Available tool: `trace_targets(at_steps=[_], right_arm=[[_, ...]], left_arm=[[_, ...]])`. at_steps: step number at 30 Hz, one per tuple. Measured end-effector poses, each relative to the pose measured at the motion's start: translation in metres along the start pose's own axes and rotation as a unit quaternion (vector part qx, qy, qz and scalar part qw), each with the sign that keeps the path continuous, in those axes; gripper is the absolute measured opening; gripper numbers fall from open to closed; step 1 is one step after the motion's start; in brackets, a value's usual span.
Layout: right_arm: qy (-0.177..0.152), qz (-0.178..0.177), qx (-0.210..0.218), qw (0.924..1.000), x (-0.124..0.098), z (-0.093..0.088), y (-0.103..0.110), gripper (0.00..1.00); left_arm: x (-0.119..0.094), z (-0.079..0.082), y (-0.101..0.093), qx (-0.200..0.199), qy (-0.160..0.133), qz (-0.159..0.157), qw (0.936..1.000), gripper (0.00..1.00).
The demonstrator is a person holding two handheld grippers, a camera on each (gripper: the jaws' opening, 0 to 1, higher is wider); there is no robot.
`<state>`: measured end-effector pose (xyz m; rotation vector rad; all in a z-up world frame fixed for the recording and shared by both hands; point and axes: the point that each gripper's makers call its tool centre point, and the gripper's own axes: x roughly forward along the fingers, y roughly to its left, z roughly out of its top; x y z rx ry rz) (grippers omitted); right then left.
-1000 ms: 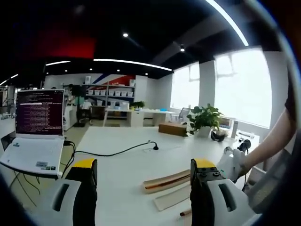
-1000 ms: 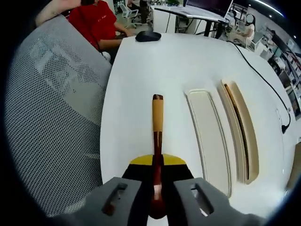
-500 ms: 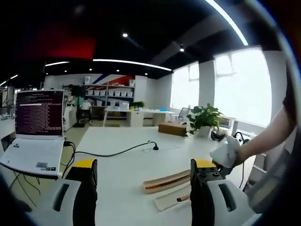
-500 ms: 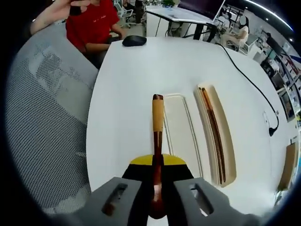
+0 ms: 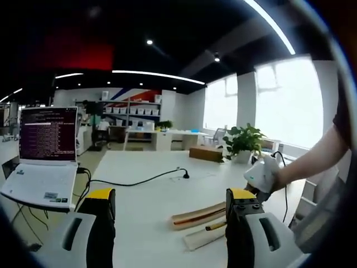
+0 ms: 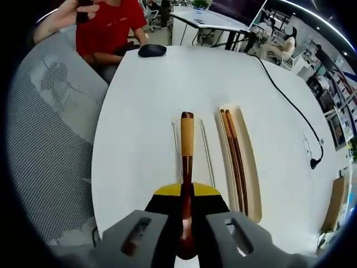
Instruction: Arrange the utensils inside the cutlery case until each visible utensil rests in its matching compartment.
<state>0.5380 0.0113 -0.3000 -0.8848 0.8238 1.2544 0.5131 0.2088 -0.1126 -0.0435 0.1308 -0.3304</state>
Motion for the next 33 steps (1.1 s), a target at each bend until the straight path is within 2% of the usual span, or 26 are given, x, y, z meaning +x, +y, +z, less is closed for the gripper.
trace_targets(at_steps=[18, 33], right_arm=[[0.008, -0.015, -0.006, 0.9998, -0.003, 0.003, -0.034, 0.0], [0.014, -0.021, -0.014, 0.9996, 0.006, 0.011, -0.058, 0.0]], left_arm=[[0.0, -0.004, 0.004, 0.0, 0.008, 0.008, 0.9999, 0.84], [-0.002, -0.003, 0.009, 0.004, 0.007, 0.018, 0.9998, 0.85]])
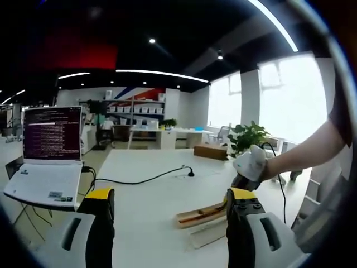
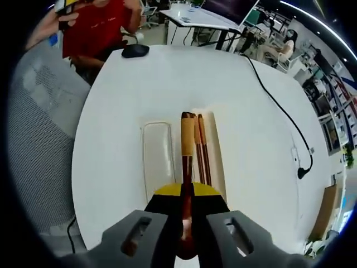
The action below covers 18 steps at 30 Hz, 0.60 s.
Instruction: Arrange the utensils inside the cutlery case until each visible utensil rests in its matching compartment.
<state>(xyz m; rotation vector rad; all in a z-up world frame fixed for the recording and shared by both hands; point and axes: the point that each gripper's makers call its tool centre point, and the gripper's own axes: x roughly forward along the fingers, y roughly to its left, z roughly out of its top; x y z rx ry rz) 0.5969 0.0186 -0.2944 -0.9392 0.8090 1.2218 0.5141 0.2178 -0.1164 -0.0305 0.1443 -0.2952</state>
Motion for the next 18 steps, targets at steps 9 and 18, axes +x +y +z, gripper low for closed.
trace_targets(at_steps=[9, 18], right_arm=[[0.007, 0.001, -0.007, 0.9999, 0.007, 0.003, -0.011, 0.0], [0.011, 0.005, -0.007, 0.9999, 0.02, 0.002, -0.018, 0.0]], left_arm=[[0.001, -0.001, -0.001, -0.001, 0.002, -0.001, 1.0, 0.85], [0.001, -0.004, -0.001, 0.001, 0.008, -0.001, 1.0, 0.85]])
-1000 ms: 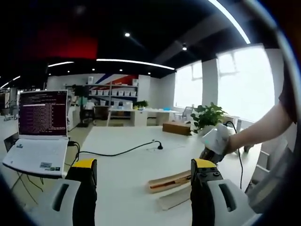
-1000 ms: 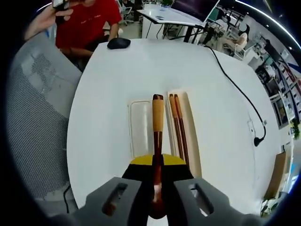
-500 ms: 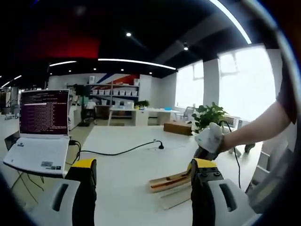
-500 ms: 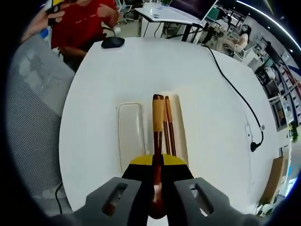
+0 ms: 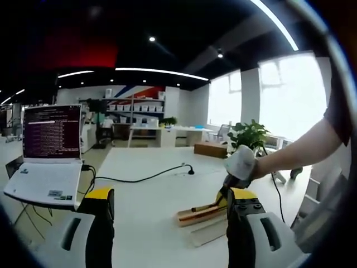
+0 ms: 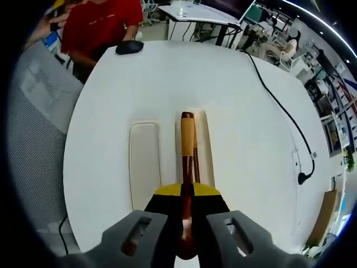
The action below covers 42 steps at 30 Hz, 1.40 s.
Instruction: Arrange the utensils inside the cutlery case until each visible utensil rests in its matching compartment.
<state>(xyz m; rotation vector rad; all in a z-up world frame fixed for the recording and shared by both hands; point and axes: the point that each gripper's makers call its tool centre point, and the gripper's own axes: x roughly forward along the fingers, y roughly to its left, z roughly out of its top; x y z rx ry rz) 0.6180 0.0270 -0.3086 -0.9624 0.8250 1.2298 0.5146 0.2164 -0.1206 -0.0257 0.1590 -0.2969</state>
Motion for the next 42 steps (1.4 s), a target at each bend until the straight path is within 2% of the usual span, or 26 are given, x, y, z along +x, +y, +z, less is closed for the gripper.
trace_targets(at_steps=[13, 30, 42], right_arm=[[0.001, 0.004, 0.0, 1.0, 0.012, 0.001, -0.01, 0.0], [-0.003, 0.013, -0.001, 0.9999, 0.032, 0.013, -0.012, 0.0], [-0.001, 0.017, 0.006, 0.9998, 0.039, 0.013, -0.011, 0.01]], left_arm=[[0.002, -0.003, 0.001, -0.003, 0.006, 0.001, 1.0, 0.85], [0.003, -0.006, 0.0, -0.003, 0.011, 0.0, 0.9999, 0.85], [0.003, -0.007, 0.002, -0.006, 0.014, 0.003, 0.9999, 0.85]])
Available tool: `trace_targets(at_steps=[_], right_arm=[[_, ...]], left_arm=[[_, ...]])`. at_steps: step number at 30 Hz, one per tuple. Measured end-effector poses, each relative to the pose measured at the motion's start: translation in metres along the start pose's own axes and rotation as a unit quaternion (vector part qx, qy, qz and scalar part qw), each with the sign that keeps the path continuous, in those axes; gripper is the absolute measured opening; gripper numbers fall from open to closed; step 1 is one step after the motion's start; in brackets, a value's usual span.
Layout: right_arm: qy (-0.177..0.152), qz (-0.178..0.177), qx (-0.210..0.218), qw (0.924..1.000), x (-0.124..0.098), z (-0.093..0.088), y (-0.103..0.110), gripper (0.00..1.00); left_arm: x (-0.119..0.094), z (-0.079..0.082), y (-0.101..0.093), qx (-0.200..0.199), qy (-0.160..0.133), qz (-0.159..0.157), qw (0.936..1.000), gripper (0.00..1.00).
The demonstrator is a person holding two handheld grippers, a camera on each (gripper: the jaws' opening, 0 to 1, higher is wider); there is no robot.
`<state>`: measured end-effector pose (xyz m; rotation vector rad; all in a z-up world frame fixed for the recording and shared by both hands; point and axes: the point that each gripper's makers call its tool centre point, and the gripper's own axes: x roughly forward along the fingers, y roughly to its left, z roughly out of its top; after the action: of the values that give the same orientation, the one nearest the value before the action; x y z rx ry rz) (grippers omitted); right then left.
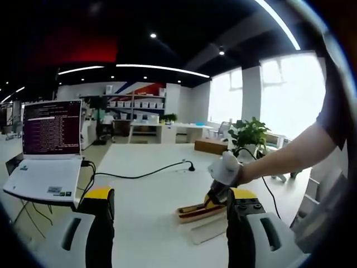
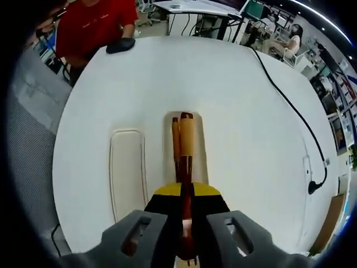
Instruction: Arrange the utensils inside the cutlery case until each visible utensil rests in its matching compartment.
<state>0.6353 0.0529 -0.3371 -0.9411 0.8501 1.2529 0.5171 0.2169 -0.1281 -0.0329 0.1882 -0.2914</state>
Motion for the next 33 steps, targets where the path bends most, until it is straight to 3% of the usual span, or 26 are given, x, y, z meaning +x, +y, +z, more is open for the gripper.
trace_targets(at_steps=[25, 33], right_arm=[[0.001, -0.003, 0.038, 0.9993, 0.011, -0.003, -0.006, 0.02], [-0.002, 0.002, 0.032, 0.9995, 0.011, -0.003, -0.004, 0.03]], left_arm=[[-0.001, -0.001, 0.0, 0.0, 0.003, -0.001, 1.0, 0.85], [-0.001, -0.002, -0.001, 0.001, 0.005, -0.003, 1.0, 0.85]])
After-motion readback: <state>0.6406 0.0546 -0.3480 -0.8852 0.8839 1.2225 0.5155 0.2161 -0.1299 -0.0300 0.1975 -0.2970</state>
